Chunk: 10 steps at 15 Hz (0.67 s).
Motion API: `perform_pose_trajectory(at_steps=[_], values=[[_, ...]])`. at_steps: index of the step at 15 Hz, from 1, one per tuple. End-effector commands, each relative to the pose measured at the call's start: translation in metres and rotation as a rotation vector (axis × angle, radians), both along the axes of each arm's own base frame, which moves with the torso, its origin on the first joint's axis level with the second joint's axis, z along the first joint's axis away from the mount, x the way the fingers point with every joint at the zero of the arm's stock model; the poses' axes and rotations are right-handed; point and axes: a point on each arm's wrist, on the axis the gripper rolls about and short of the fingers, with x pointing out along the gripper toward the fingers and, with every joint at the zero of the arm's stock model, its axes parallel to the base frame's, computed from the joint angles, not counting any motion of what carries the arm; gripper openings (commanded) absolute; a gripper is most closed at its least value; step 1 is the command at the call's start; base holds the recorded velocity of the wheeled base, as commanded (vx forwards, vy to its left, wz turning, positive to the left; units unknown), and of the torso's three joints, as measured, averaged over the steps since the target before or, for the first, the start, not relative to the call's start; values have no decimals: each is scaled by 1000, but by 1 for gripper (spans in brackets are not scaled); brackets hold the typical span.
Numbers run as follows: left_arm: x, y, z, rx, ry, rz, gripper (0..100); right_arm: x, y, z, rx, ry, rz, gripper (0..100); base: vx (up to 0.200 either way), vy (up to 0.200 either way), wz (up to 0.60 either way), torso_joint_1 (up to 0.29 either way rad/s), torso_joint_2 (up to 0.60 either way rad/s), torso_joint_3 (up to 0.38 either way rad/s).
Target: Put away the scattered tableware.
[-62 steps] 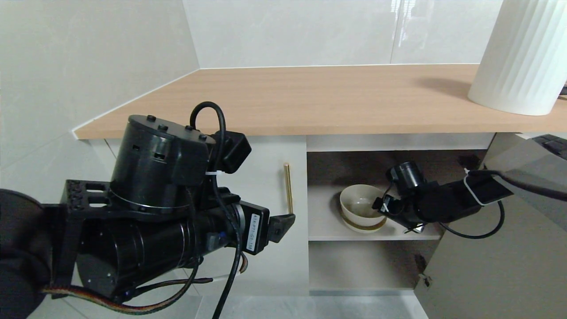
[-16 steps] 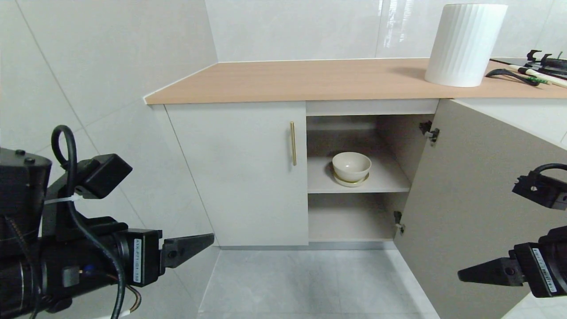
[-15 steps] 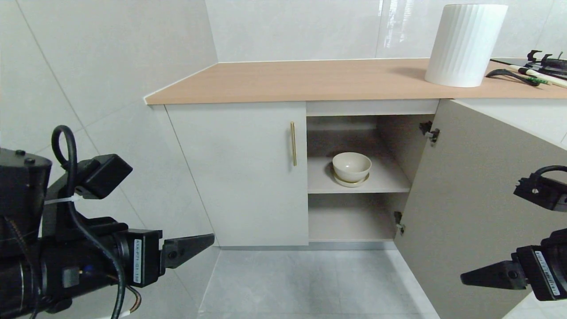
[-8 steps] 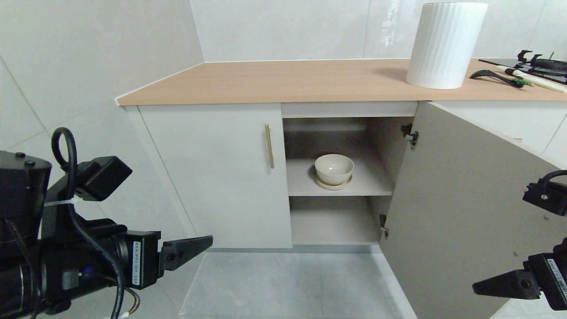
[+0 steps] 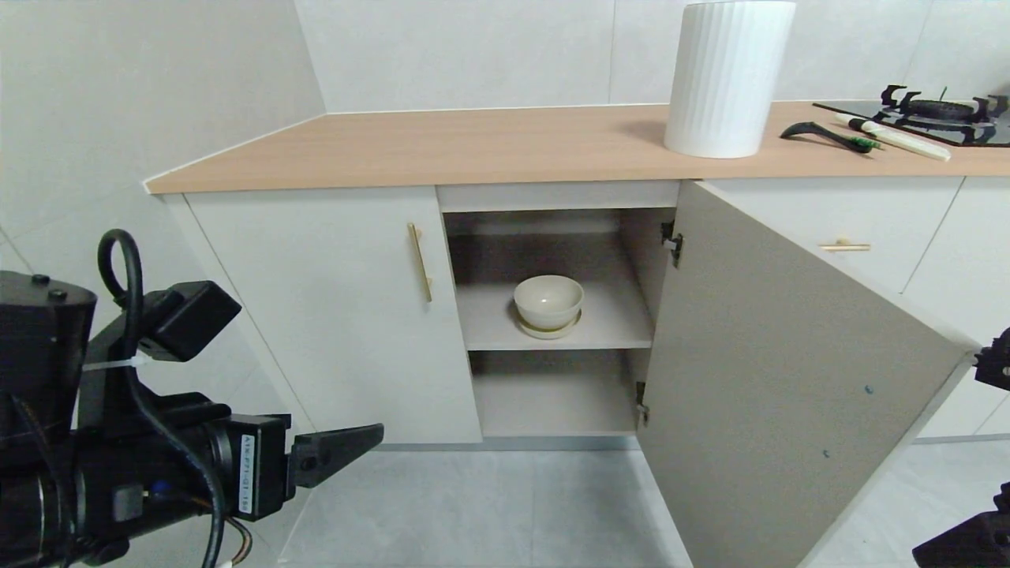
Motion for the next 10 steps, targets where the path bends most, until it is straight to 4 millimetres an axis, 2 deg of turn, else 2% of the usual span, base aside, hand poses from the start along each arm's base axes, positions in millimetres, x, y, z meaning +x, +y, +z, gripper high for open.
perform_pose_trajectory(at_steps=[1, 5, 7, 10], values=[[0, 0, 0, 0, 0, 2, 100, 8, -10, 0, -48, -10, -77, 100, 0, 0, 0, 0, 0, 0], [0, 0, 0, 0, 3, 2, 100, 18, -46, 3, -117, -60, -224, 100, 0, 0, 0, 0, 0, 0], [1, 0, -1, 2, 4, 1, 100, 19, -55, 4, -136, -68, -261, 100, 0, 0, 0, 0, 0, 0], [1, 0, -1, 0, 5, 2, 100, 43, -67, -6, -161, -140, -345, 100, 0, 0, 0, 0, 0, 0]])
